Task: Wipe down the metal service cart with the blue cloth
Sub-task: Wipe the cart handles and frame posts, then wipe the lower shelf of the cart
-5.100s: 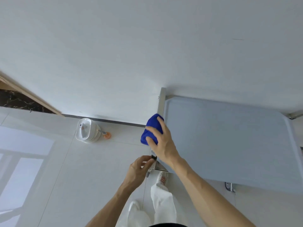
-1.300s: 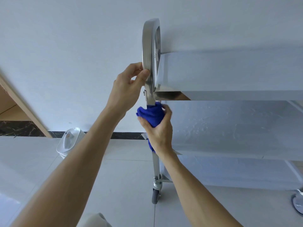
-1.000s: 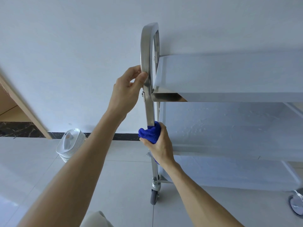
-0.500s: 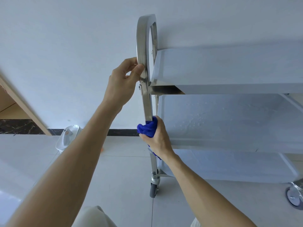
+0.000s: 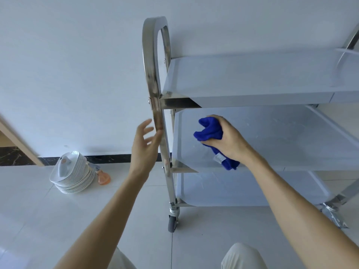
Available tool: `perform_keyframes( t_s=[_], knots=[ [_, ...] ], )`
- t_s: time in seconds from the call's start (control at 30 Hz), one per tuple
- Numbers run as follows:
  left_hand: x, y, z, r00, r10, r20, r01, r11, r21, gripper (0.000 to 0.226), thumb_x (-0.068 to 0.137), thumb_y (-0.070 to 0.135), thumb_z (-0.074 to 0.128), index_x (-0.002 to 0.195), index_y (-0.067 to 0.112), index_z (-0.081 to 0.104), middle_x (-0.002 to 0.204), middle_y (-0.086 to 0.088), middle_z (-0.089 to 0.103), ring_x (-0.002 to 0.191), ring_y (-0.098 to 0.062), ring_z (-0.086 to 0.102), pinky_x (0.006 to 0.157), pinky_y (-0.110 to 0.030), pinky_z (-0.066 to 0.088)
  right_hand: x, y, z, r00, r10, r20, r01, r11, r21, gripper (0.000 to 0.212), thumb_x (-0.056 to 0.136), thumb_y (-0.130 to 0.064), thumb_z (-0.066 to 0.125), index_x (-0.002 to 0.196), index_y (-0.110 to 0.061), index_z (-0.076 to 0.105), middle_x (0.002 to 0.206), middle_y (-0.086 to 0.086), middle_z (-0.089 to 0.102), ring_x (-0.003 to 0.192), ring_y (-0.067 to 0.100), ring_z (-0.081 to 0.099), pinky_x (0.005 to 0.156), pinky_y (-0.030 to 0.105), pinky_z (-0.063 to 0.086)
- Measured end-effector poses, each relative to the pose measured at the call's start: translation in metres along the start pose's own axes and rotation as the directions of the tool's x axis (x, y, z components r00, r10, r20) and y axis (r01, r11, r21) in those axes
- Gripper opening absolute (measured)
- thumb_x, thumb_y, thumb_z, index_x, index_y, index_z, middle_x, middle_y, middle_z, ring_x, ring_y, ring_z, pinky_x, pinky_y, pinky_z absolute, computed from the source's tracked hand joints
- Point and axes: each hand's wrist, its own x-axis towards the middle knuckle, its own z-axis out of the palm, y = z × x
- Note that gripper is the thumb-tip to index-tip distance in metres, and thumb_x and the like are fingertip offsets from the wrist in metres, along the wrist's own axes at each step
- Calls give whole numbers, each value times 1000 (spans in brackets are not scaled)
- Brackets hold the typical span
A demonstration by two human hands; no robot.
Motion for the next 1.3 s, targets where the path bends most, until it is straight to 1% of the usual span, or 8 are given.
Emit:
perform_keyframes(
  t_s=[0.1, 0.23, 0.4, 0.6, 0.73, 0.9, 1.13, 1.3],
  knots=[
    [-11, -29, 0, 996, -70, 59, 65, 994, 84, 28, 96, 37, 60, 124, 38, 54, 124, 9, 62, 98, 2, 64, 75, -18, 47, -7, 11, -3, 998, -49, 40, 59, 953, -299, 56, 69, -48, 80, 116, -46, 51, 118, -37, 54, 111, -8, 54, 91, 17, 46],
    [-17, -51, -1, 974, -129, 187, 100, 983, 156, 27, 97, 33, 60, 117, 50, 51, 110, 19, 66, 95, 6, 65, 77, -20, 47, -37, 60, 22, 927, 272, 259, 63, 568, -821, 99, 68, -72, 68, 150, -49, 17, 151, -12, 28, 138, 28, 25, 113, 55, 22],
    [-13, -65, 0, 971, -142, 194, 112, 981, 158, 31, 99, 30, 57, 126, 43, 47, 107, 10, 71, 99, -11, 68, 85, -29, 51, -38, 74, 36, 936, 241, 258, 65, 602, -796, 109, 60, -96, 39, 152, -47, 10, 156, -14, 21, 143, 26, 13, 117, 60, 10],
    [-5, -70, 4, 978, -97, 185, 49, 968, 247, 32, 98, 31, 58, 126, 40, 44, 91, 16, 70, 78, 4, 65, 66, -10, 46, -32, 60, 101, 992, 61, 113, 67, 501, -863, 84, 74, -73, 62, 146, -37, 36, 142, -3, 48, 130, 32, 39, 105, 57, 30],
    [-2, -72, -2, 973, -88, 215, 34, 970, 242, 29, 100, 25, 55, 125, 37, 44, 94, 15, 72, 83, -5, 67, 83, -38, 57, -23, 44, 150, 997, 11, 81, 66, 490, -869, 75, 79, -66, 63, 141, -30, 43, 132, 3, 56, 125, 34, 47, 101, 59, 37],
    [-4, -72, -5, 972, -59, 226, 1, 969, 248, 29, 100, 23, 55, 126, 33, 44, 95, 21, 72, 90, -19, 68, 85, -53, 56, -34, 61, 106, 984, -111, 141, 178, 502, -846, 72, 71, -53, 73, 138, -35, 52, 126, -3, 61, 119, 27, 54, 94, 48, 44],
    [-8, -69, 2, 975, -44, 219, -8, 973, 230, 32, 100, 27, 55, 131, 30, 44, 99, 16, 71, 91, -17, 67, 88, -51, 55, -65, 105, -11, 994, -101, 43, 87, 474, -876, 75, 65, -51, 85, 133, -32, 62, 126, -1, 63, 120, 29, 56, 90, 49, 46],
    [-12, -69, 4, 980, -35, 194, -13, 971, 240, 34, 101, 29, 53, 133, 31, 42, 103, 13, 71, 92, -20, 66, 87, -52, 55, -61, 97, 22, 994, -105, 26, 71, 449, -891, 76, 64, -53, 82, 133, -31, 60, 130, 2, 61, 117, 33, 56, 89, 52, 43]
  ],
)
